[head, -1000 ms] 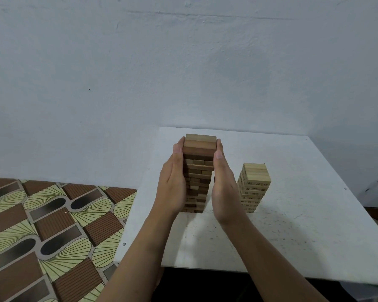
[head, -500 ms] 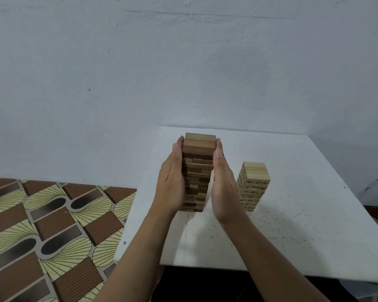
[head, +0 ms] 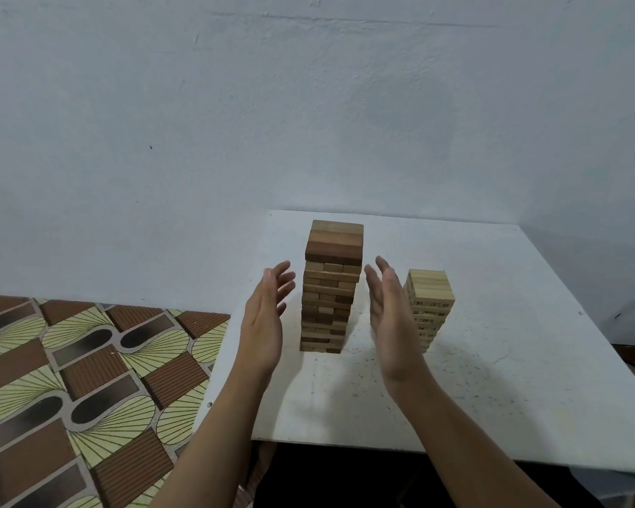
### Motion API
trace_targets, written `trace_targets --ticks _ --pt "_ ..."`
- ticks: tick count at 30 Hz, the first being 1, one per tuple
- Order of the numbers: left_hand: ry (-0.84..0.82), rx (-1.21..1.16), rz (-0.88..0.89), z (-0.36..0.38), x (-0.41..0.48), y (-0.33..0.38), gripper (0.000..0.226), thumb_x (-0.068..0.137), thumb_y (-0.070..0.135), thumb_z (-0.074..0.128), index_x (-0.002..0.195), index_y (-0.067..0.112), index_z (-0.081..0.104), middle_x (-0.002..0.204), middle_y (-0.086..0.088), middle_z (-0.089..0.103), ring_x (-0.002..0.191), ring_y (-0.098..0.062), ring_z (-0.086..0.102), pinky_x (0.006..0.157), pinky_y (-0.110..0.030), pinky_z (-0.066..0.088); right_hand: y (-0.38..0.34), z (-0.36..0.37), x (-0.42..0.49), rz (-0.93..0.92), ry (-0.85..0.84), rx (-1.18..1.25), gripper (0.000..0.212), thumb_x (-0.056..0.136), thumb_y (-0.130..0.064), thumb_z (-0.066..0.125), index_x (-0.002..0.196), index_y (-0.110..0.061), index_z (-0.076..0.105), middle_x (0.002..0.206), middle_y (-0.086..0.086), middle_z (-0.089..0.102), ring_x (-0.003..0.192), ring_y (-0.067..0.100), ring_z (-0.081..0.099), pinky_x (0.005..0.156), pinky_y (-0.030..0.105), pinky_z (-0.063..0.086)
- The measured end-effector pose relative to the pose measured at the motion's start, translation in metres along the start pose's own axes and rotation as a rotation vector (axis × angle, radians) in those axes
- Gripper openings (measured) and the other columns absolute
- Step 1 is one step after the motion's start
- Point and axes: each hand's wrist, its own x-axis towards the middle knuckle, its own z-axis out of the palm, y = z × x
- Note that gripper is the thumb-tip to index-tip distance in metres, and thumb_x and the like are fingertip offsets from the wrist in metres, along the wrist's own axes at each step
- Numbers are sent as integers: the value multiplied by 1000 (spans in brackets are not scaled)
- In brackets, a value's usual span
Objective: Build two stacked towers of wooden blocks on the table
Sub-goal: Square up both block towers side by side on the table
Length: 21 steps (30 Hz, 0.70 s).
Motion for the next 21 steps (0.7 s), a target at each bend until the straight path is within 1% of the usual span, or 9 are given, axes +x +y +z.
trace_targets --ticks 3,5,8,11,13,15,17,19,21 --pt "11 35 -68 -1 -6 -22 59 99 63 21 141 35 52 139 10 59 130 -9 54 117 -39 36 19 -4 -3 91 0 2 55 105 -56 25 155 -33 31 155 -15 41 141 -2 35 124 34 20" --pt "4 31 -124 1 -11 -36 61 99 63 19 144 34 49 138 14 57 135 -11 50 117 -34 32 33 -5 -4 144 -11 -14 56 105 -56 25 155 -32 32 157 -14 39 143 -1 34 123 32 20" --pt "-18 4 -187 3 -14 -47 67 98 66 17 148 32 47 136 20 54 138 -7 44 115 -29 24 47 -3 -2 203 -28 -15 59 104 -58 25 155 -31 31 159 -14 36 146 2 31 123 31 19" --pt "-45 16 -208 6 -13 -52 73 97 69 13 149 33 47 141 21 51 141 -5 40 118 -30 20 53 1 -1 190 -72 -13 58 102 -61 23 153 -35 36 155 -20 38 146 1 30 123 31 20" --pt "-66 54 -199 9 -13 -53 68 97 70 10 142 40 52 138 23 56 138 -4 43 120 -31 22 54 3 -1 164 -106 -21 57 102 -62 21 149 -39 43 152 -21 45 143 -2 34 122 31 24" --pt "-93 99 -179 11 -13 -50 57 99 67 9 127 53 57 118 35 63 126 7 50 113 -24 28 53 5 0 145 -117 -15 48 106 -54 20 140 -42 52 142 -20 56 137 -4 43 116 26 33" --pt "-115 117 -160 12 -15 -46 54 101 63 8 115 58 60 103 40 66 112 18 55 101 -14 31 50 8 0 136 -122 -11 45 109 -47 18 132 -43 57 133 -20 62 130 -5 50 108 20 39" --pt "-130 109 -158 13 -17 -41 54 101 59 8 112 57 61 99 41 67 105 22 57 91 -6 33 48 8 -1 135 -135 -8 46 109 -46 18 133 -40 57 132 -16 64 127 -4 54 101 14 44" --pt "-136 104 -154 14 -18 -40 55 101 59 8 113 54 61 99 38 69 105 20 58 85 -2 36 46 9 -2 140 -147 0 47 110 -44 17 132 -37 58 129 -13 67 123 -2 58 92 10 47"
